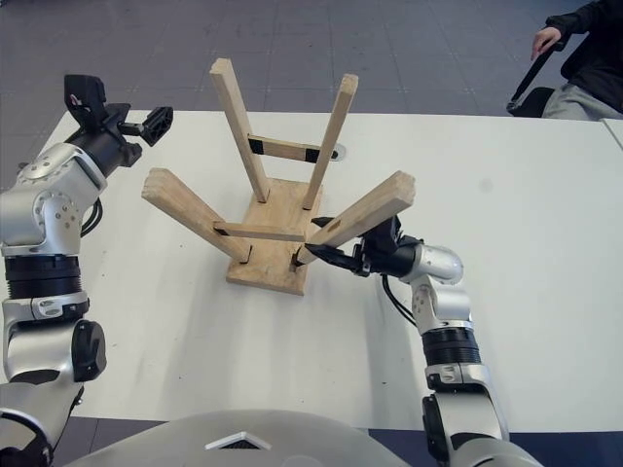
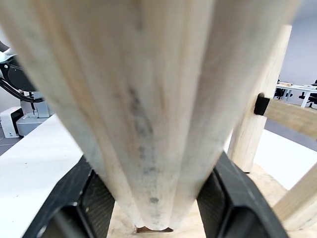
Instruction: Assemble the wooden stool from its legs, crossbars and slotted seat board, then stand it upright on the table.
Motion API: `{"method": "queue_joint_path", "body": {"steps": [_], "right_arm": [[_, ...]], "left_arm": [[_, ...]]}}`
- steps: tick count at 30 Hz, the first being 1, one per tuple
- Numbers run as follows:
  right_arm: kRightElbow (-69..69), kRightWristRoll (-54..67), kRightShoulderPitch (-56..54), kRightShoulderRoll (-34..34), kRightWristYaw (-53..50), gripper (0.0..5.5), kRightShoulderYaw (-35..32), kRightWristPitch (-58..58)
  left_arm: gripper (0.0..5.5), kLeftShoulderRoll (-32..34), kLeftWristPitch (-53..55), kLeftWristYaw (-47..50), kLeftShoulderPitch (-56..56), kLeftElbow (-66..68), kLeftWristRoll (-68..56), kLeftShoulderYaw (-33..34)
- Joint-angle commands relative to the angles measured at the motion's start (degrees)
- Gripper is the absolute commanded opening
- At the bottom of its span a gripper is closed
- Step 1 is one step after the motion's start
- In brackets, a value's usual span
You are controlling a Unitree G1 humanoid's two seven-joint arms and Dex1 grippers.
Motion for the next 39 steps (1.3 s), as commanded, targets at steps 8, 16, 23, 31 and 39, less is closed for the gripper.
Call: {"method": "queue_joint_path", "body": {"steps": [8,16,23,31,39], "right_arm": [[12.4,-4.0,-3.0,0.6,3.8,2.04,2.5,-7.7],[12.6,-3.6,-7.8,-1.4,6.5,2.04,2.9,-5.8],[5.0,-7.3,-9.4,-5.2,4.6,2.04,7.1,4.3],[-2.2,-11.8,-7.3,-6.9,-0.2,2.04,10.2,5.0],[-3.3,-13.5,-6.3,-7.6,-3.2,2.04,12.7,6.5]], "left_arm": [[4.35,-0.2,0.8,-1.7,-2.4,1.4,1.7,-0.5],[4.35,-0.6,0.6,-1.5,-1.7,0.5,1.9,-0.2],[4.35,-1.2,1.1,-0.4,-0.1,-1.5,1.8,1.0],[4.35,-2.0,2.5,0.7,1.8,-4.5,1.5,2.3],[4.35,-2.5,3.2,1.5,2.1,-5.3,1.5,3.0]]}}
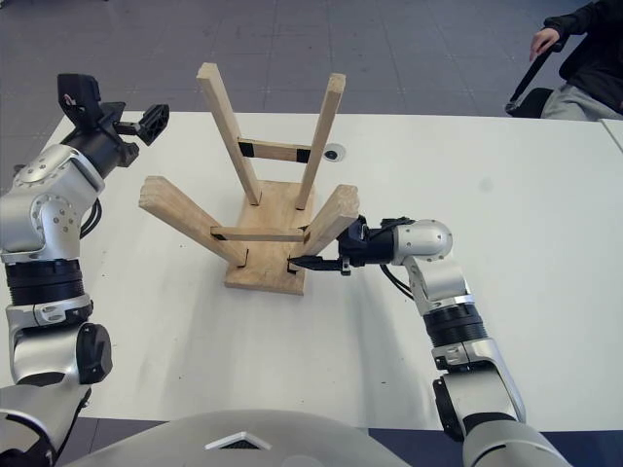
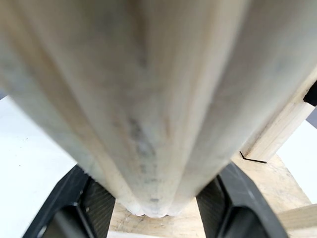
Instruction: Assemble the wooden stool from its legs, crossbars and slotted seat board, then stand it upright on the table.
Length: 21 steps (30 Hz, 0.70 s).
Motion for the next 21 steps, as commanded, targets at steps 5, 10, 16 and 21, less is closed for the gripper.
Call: {"method": "queue_joint_path", "body": {"steps": [5,10,16,21], "right_arm": [[2.9,-3.0,0.2,-1.7,-0.4,2.04,3.1,4.0],[2.6,-3.5,0.3,-2.3,-0.1,2.04,4.2,3.8],[2.7,-7.9,1.4,-4.5,-1.6,2.04,8.2,4.9],[5.3,-10.2,1.5,-4.8,-7.3,2.04,9.3,7.2]], "left_arm": [[4.35,-1.0,0.9,0.5,0.5,-0.4,0.0,0.5],[4.35,-0.8,1.2,0.4,0.7,-0.8,0.0,0.8],[4.35,0.5,2.7,1.8,-1.9,-5.0,0.3,1.5],[4.35,2.7,7.9,4.9,-9.8,-15.1,-1.0,2.8]]}}
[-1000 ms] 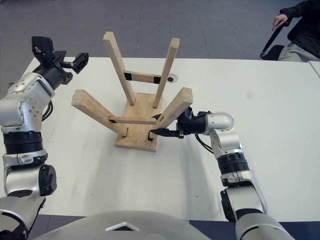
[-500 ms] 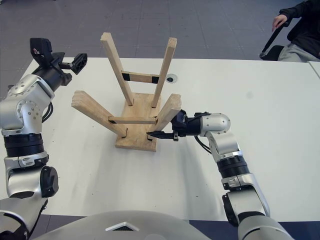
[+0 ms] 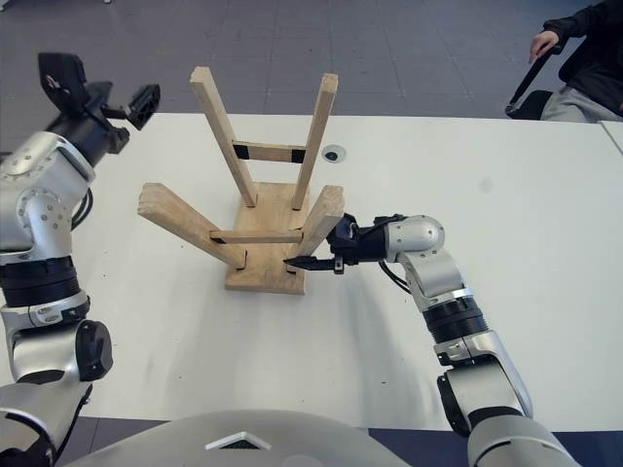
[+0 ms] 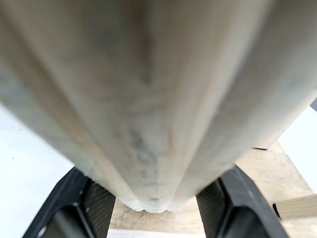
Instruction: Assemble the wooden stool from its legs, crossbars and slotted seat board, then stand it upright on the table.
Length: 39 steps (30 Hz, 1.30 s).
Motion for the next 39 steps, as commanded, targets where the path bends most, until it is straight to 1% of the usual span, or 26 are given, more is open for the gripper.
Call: {"method": "queue_joint_path", "body": {"steps": [1,3,5,8,9,11,12,13,14,16,18,20,22,24,25,28,29,31,33,34,35,37,39], "right_arm": [[5.9,-9.4,3.3,-2.4,-4.6,2.04,4.1,5.3],[7.8,-9.5,3.1,-1.8,-6.5,2.04,4.3,5.7],[10.3,-9.5,2.5,-1.1,-8.0,2.04,4.6,5.3],[12.6,-9.4,1.8,-0.6,-9.1,2.04,5.0,4.5],[13.3,-9.4,1.1,-0.2,-9.1,2.04,5.5,4.2],[13.8,-9.0,0.7,-0.2,-9.6,2.04,5.3,3.7],[14.3,-9.0,0.4,-0.1,-9.6,2.04,5.3,3.4],[14.7,-9.0,0.2,-0.1,-9.7,2.04,5.3,3.2],[14.9,-8.9,0.0,0.0,-9.7,2.04,5.4,3.0],[15.3,-8.8,-0.4,-0.1,-9.6,2.04,5.5,2.7],[15.5,-8.8,-0.6,0.0,-9.7,2.04,5.6,2.5],[15.5,-8.7,-0.5,0.0,-9.7,2.04,5.7,2.3],[15.5,-8.6,-0.4,0.1,-9.9,2.04,5.7,2.3],[15.5,-8.5,-0.5,0.1,-10.0,2.04,5.7,2.3],[15.5,-8.5,-0.5,0.1,-10.1,2.04,5.7,2.3],[15.6,-8.5,-0.5,0.1,-10.2,2.04,5.7,2.1],[15.6,-8.5,-0.5,0.1,-10.2,2.04,5.7,2.1],[15.5,-8.4,-0.5,0.2,-10.3,2.04,5.7,2.1],[15.3,-8.3,-0.4,0.2,-10.3,2.04,5.7,2.1],[15.2,-8.3,-0.4,0.2,-10.3,2.04,5.8,2.1],[15.1,-8.3,-0.4,0.2,-10.2,2.04,5.9,2.1],[15.1,-8.3,-0.5,0.1,-10.0,2.04,6.0,2.1],[15.0,-8.1,-0.5,-0.1,-10.0,2.04,5.9,2.2]], "left_arm": [[4.35,1.6,5.7,3.2,-9.4,-8.9,-1.7,1.5],[4.35,-0.6,11.4,6.0,-15.2,-14.3,-4.6,2.3],[4.35,-5.3,19.5,9.3,-20.7,-19.8,-9.3,2.6],[4.35,-10.8,30.5,11.4,-23.9,-25.6,-15.2,2.3],[4.35,-16.4,37.4,13.4,-23.9,-29.0,-15.9,4.8],[4.35,-23.2,44.3,14.8,-18.5,-36.1,-18.1,2.2],[4.15,-25.9,46.8,15.8,-14.1,-39.8,-18.3,-0.7],[3.97,-27.8,47.7,17.3,-7.9,-42.6,-18.0,-5.3],[3.79,-26.7,48.4,18.0,-3.2,-43.9,-17.2,-8.1],[3.49,-18.3,48.3,14.6,1.5,-42.1,-16.4,-9.4],[3.06,-12.0,46.1,13.2,3.6,-42.4,-14.7,-14.2],[3.06,-9.5,42.2,14.3,4.4,-42.2,-11.5,-18.4],[3.06,-8.5,38.5,14.7,4.5,-41.2,-8.6,-19.7],[3.06,-9.6,35.8,14.7,4.3,-40.6,-7.2,-19.9],[3.06,-11.4,33.8,15.0,3.9,-40.3,-6.5,-19.1],[3.06,-17.9,24.5,18.4,0.0,-38.4,-3.5,-14.2],[3.06,-17.6,24.2,18.3,-0.4,-37.9,-2.9,-14.1],[3.06,-13.8,26.6,15.6,4.3,-36.3,-2.5,-19.0],[3.06,-5.7,29.1,9.7,10.7,-34.7,-3.4,-29.6],[3.06,-1.0,29.6,6.5,13.3,-34.0,-3.5,-36.1],[3.06,2.2,29.6,4.3,15.0,-33.7,-3.3,-40.4],[3.06,3.9,28.8,2.3,17.3,-33.1,-3.0,-42.8],[3.06,3.6,27.5,1.8,17.4,-32.4,-2.3,-41.5]]}}
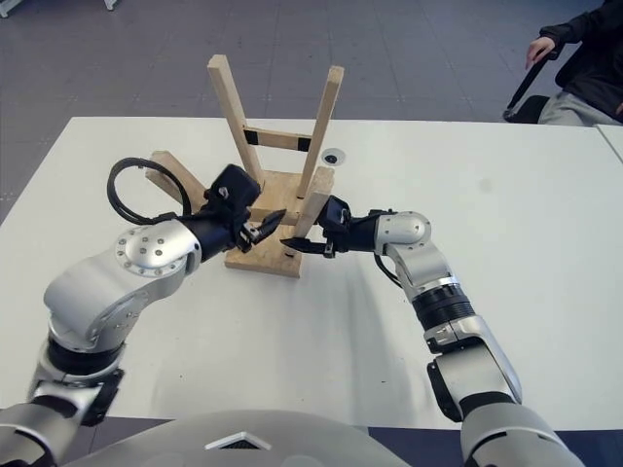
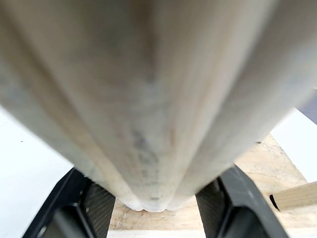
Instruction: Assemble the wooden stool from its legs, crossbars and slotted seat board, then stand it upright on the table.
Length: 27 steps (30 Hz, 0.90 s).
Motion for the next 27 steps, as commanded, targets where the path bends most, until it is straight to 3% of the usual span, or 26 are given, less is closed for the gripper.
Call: {"method": "queue_joint_path", "body": {"steps": [1,6,14,18,21,24,27], "right_arm": [[4.7,-8.1,4.3,-2.5,-1.4,2.04,3.1,4.3],[6.0,-10.1,3.5,-2.2,-0.1,2.04,6.0,5.2],[17.7,-20.7,-3.1,-3.8,13.7,2.04,22.7,13.4],[20.5,-20.5,-3.1,-4.0,13.6,2.04,23.5,11.5],[20.5,-17.1,-1.6,-3.8,11.8,2.04,20.8,9.9],[19.7,-11.7,1.0,-3.4,11.0,2.04,16.1,4.5],[21.5,-9.0,3.2,-3.6,11.9,2.04,13.8,-1.1]], "left_arm": [[3.06,1.2,2.2,-3.2,5.4,4.4,-0.2,-2.6],[3.06,-1.2,1.2,-2.0,5.7,5.1,1.2,-0.1],[3.06,-4.8,0.5,-1.8,5.5,6.4,1.2,3.2],[3.06,-7.0,-0.1,-1.4,4.4,5.7,0.6,6.2],[3.06,-12.8,1.0,-0.1,-1.4,4.7,-2.6,15.8],[3.06,-19.1,1.7,3.8,-15.3,7.7,-8.3,32.7],[3.06,-20.8,1.3,9.6,-30.9,14.4,-17.3,49.0]]}}
